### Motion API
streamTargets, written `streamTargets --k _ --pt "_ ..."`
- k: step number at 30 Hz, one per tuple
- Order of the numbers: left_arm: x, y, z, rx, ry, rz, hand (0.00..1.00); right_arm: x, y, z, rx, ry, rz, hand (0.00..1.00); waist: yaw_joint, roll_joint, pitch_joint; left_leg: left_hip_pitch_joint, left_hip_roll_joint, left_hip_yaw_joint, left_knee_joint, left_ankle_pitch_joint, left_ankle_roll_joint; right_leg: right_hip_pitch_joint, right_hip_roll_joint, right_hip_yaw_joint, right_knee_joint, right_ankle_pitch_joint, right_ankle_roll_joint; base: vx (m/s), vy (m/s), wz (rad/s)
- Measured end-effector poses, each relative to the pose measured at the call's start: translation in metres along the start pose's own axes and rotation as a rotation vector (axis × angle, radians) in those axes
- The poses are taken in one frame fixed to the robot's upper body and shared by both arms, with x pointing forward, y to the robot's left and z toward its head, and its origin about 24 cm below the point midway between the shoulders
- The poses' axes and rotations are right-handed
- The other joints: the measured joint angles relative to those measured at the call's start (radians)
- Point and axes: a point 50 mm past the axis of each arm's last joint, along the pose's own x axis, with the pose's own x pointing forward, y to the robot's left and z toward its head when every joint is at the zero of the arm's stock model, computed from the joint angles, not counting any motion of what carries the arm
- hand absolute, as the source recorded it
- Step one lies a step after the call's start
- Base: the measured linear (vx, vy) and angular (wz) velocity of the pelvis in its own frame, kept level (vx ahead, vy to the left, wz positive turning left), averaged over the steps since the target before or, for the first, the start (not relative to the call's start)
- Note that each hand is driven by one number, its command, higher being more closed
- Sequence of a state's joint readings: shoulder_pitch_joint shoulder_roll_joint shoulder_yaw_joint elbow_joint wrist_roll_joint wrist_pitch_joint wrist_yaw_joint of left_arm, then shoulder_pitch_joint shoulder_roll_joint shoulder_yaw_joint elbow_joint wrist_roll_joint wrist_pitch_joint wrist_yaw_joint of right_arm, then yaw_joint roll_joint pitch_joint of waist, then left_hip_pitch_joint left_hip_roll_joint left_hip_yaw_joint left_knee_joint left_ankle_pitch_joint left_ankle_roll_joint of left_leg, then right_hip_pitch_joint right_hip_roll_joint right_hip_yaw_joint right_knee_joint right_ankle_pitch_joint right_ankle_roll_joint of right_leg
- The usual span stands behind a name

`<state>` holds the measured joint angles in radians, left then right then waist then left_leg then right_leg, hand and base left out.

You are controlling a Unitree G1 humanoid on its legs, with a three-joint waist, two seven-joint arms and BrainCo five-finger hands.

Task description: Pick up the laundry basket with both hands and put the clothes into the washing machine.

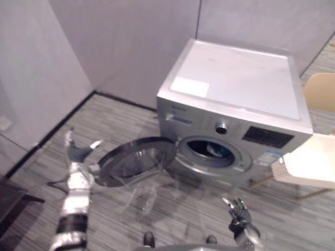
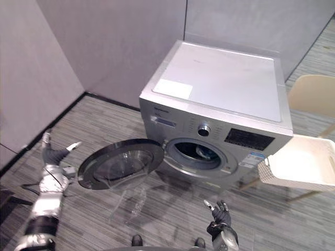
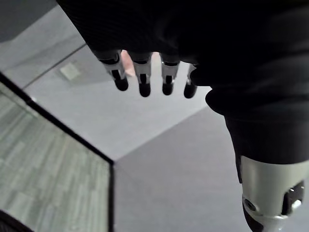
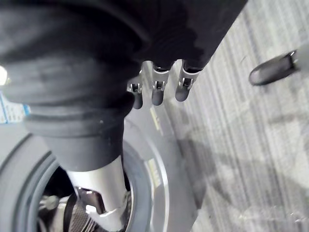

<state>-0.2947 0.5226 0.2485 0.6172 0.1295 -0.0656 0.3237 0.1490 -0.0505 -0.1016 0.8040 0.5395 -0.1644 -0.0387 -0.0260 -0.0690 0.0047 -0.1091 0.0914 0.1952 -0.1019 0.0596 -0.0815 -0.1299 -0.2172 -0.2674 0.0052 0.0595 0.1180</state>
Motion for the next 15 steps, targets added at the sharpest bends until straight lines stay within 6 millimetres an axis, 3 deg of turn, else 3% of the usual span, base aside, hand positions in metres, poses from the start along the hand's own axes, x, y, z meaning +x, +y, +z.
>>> streamTargets --k 3,7,13,15 --pt "0.049 0.048 0.028 0.060 0.034 0.095 0.00 -0.004 -0.007 -0.011 0.002 0.047 -0.005 0.00 -0.025 -0.064 0.034 -0.072 0.034 0.002 0.002 0.041 -0.007 -0.067 0.039 0.008 -0.011 0.028 -0.025 -0.07 -0.069 -0.09" --pt "0.076 0.079 0.074 0.068 -0.006 0.142 0.00 -0.005 -0.008 -0.015 0.026 0.064 0.002 0.00 -0.051 -0.136 0.068 -0.158 0.064 -0.002 0.007 0.079 -0.024 -0.140 0.077 0.024 -0.037 0.051 -0.044 -0.06 -0.067 -0.07" --pt "0.079 0.068 0.076 0.087 0.019 0.070 0.00 -0.009 -0.011 -0.022 0.064 0.081 -0.012 0.00 -0.060 -0.169 0.114 -0.207 0.112 0.004 0.000 0.085 -0.045 -0.186 0.120 0.052 -0.057 0.070 -0.059 -0.08 -0.077 -0.13" --pt "0.075 0.058 0.065 0.067 0.049 0.052 0.00 -0.008 -0.012 -0.022 0.080 0.083 -0.023 0.00 -0.061 -0.175 0.138 -0.209 0.122 0.010 0.006 0.097 -0.055 -0.191 0.131 0.054 -0.058 0.075 -0.065 -0.04 -0.049 -0.12"
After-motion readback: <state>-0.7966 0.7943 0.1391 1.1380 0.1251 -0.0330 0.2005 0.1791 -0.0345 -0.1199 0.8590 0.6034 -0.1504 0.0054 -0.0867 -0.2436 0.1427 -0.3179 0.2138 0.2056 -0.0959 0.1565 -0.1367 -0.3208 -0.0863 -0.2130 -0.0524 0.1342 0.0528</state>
